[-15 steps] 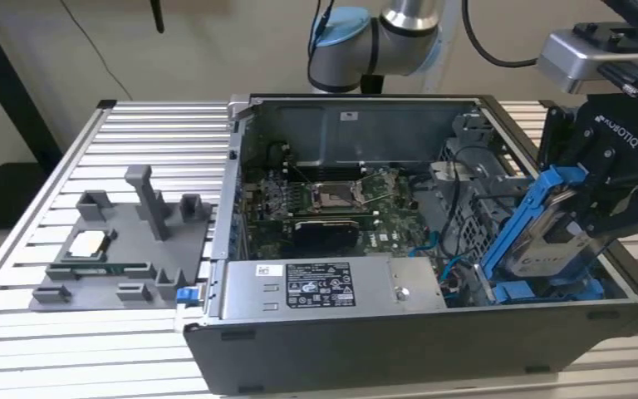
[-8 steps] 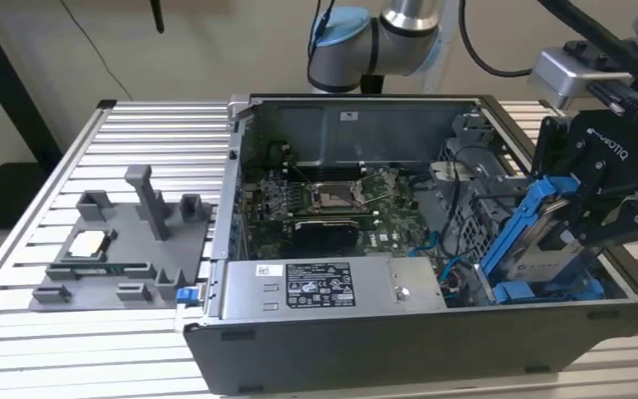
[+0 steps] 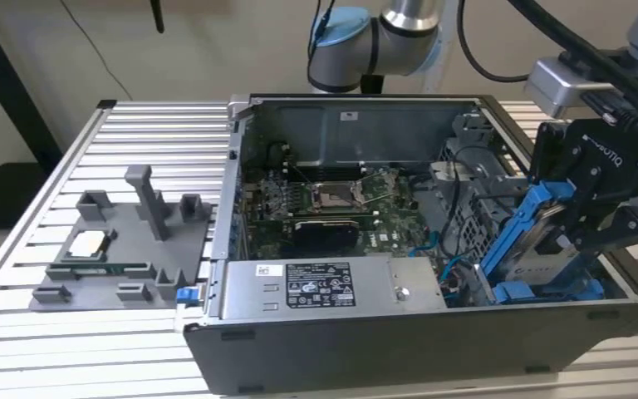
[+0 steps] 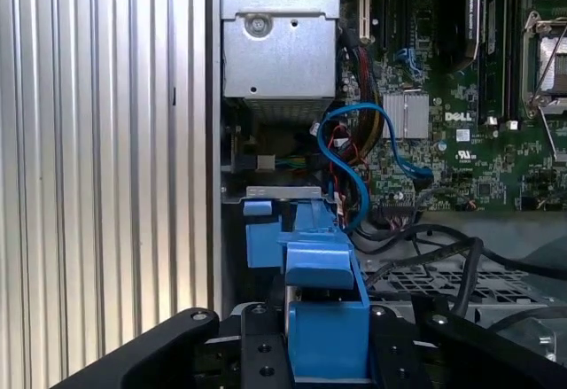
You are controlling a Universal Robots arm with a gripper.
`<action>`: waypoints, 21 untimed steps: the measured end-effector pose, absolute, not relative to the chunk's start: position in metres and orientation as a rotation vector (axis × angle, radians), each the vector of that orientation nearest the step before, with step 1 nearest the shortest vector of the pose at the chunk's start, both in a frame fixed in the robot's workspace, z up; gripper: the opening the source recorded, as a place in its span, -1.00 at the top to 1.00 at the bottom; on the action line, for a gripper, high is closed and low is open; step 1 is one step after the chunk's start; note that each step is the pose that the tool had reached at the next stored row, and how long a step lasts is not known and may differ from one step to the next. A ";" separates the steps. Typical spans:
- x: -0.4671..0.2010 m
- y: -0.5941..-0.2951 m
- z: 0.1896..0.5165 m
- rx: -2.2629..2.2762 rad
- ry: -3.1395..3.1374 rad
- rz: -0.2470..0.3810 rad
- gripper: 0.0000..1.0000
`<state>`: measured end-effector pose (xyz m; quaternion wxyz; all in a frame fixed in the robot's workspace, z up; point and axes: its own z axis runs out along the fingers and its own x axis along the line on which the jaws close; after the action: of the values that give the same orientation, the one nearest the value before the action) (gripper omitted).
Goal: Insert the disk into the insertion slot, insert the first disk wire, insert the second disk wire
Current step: 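Insert the disk into the insertion slot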
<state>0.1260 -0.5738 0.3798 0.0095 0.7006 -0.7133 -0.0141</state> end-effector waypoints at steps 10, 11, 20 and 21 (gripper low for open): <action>0.126 -0.573 0.391 2.185 -2.230 -0.044 0.07; 0.126 -0.573 0.393 2.186 -2.230 -0.044 0.07; 0.124 -0.557 0.395 2.204 -2.249 -0.017 0.07; 0.124 -0.555 0.395 2.206 -2.251 -0.015 0.07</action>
<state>0.1239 -0.5553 0.3948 -0.0054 0.6999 -0.7142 -0.0049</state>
